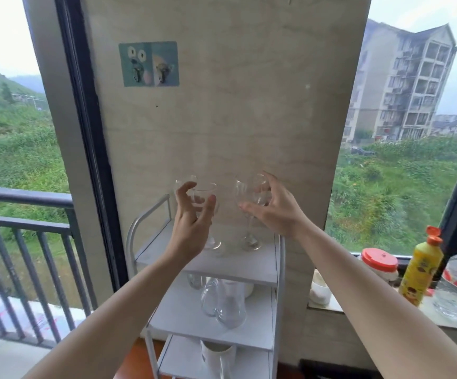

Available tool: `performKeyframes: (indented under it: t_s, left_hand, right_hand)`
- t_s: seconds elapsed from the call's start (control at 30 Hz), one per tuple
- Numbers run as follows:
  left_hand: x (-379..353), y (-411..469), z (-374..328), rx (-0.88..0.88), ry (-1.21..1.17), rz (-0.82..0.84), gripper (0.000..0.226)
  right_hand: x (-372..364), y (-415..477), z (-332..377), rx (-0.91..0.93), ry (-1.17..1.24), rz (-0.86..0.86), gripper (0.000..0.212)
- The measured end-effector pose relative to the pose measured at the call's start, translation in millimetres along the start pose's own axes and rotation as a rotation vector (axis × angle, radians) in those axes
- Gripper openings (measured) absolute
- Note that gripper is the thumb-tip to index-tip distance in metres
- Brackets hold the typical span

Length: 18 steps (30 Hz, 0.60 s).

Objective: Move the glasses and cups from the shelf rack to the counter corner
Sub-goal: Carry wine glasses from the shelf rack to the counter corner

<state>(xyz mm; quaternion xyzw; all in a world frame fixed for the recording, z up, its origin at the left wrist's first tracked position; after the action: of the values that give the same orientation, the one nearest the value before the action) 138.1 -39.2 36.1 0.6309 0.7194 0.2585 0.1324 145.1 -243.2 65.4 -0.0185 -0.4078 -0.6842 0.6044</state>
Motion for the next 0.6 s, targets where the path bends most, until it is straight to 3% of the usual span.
performKeyframes:
  t_s: [0.2, 0.3, 0.43, 0.6]
  left_hand:
    - [29, -5, -45, -0.069, -0.011, -0.021, 0.048]
    - [40, -5, -71, -0.164, 0.000, -0.055, 0.059]
    - [32, -13, -106, -0.292, -0.012, -0.082, 0.070]
    - [-20, -37, -143, -0.332, -0.174, -0.021, 0.071]
  right_hand:
    - [16, -9, 40, 0.061, 0.186, -0.119, 0.065]
    - [36, -15, 61, 0.118, 0.299, -0.252, 0.068]
    - [78, -37, 83, 0.204, 0.253, -0.441, 0.061]
    - [144, -91, 75, 0.205, 0.197, -0.598, 0.055]
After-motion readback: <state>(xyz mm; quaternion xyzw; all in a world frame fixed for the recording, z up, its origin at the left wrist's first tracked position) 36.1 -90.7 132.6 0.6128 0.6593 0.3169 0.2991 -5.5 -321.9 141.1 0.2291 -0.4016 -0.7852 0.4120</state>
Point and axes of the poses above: each hand's wrist, its own y-axis towards the middle knuckle, its own x-axis out of the back of the hand, z = x × y, the point moved 7 cm from there along y, towards the middle knuckle, and after that the axes turned 4 degrees about x, right-handed, at the moved point
